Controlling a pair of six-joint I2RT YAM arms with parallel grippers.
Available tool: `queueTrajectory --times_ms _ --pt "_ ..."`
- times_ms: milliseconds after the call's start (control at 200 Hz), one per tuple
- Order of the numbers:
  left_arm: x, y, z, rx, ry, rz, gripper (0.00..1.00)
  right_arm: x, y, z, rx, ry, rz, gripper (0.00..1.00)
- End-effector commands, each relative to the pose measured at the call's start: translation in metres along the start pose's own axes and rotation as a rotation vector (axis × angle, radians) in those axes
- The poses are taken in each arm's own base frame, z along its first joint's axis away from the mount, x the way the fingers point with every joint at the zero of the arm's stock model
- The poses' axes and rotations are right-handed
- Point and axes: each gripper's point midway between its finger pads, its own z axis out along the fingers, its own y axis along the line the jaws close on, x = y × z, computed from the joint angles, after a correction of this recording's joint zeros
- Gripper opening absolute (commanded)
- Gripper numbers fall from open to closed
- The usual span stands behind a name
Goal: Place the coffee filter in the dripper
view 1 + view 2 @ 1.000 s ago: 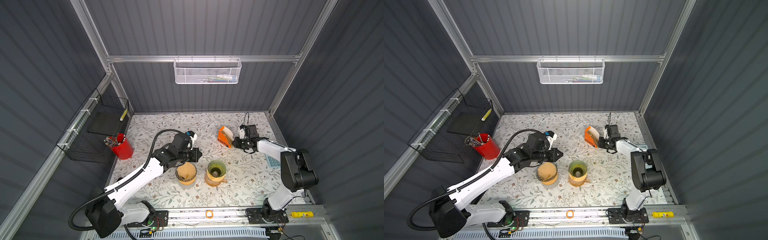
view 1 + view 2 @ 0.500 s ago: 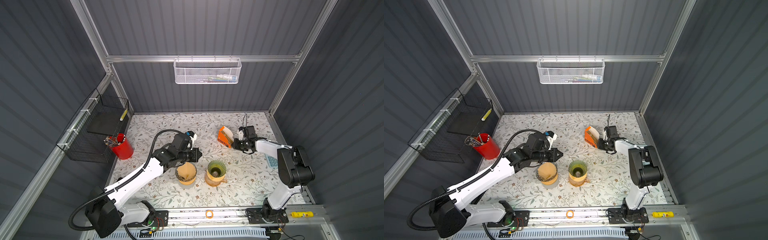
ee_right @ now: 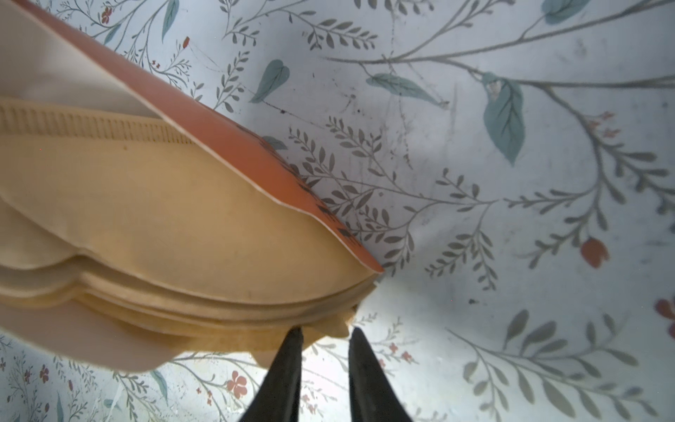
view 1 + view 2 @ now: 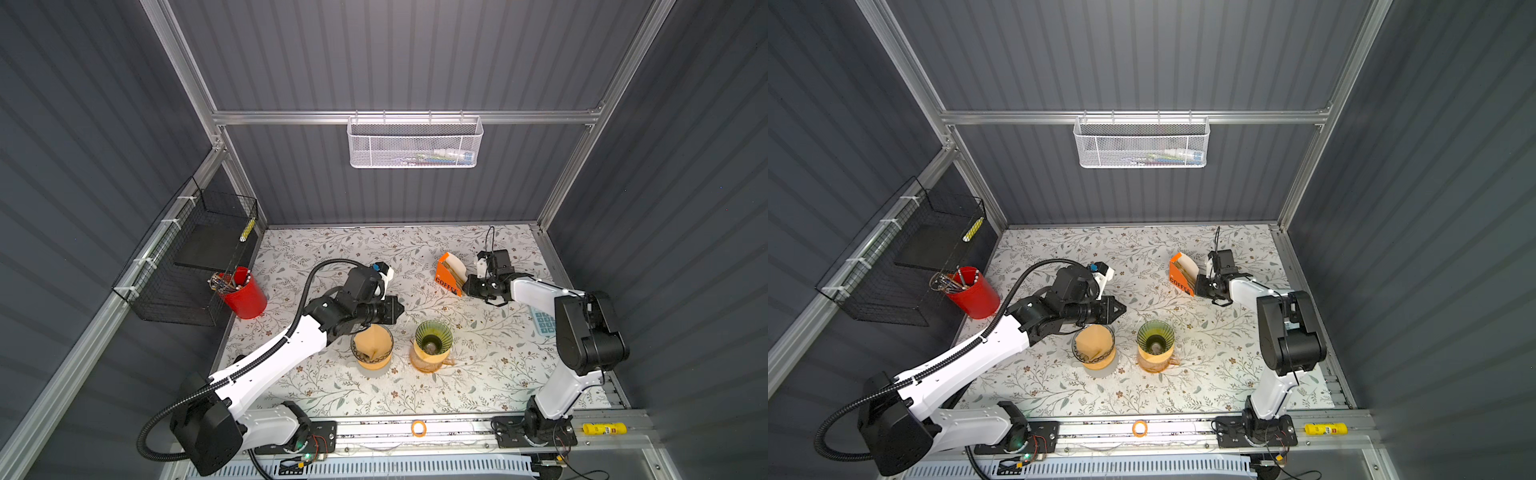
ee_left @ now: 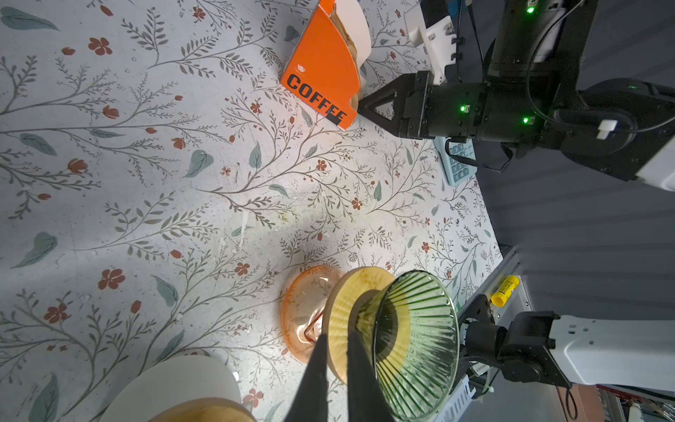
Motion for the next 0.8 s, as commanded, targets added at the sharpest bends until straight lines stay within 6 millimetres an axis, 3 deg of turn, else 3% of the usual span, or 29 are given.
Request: queueTrajectory --times_ms 0,290,515,796 --pt "-0.0038 -0.003 -0.0034 0.015 -0.01 -0.005 0.13 -0.0019 0.0025 0.0054 -0.006 0.01 -0.02 0.25" --pt "-0.003 -0.002 -0.0009 0.013 -0.005 -0.006 0.14 0.0003 0.0028 0.0053 -0.01 0.016 -0.029 0.21" --pt "-0.0033 -0.0019 -0.0031 0.012 -0.011 -0.007 0.13 -0.0027 -0.0001 -0.0002 0.015 -0.003 -0.033 0.3" --pt "-0.0044 -0.0027 -0.0051 0.012 -0.018 -0.007 0.14 -0.0057 0.0007 0.002 0.011 -0.007 -0.037 0.31"
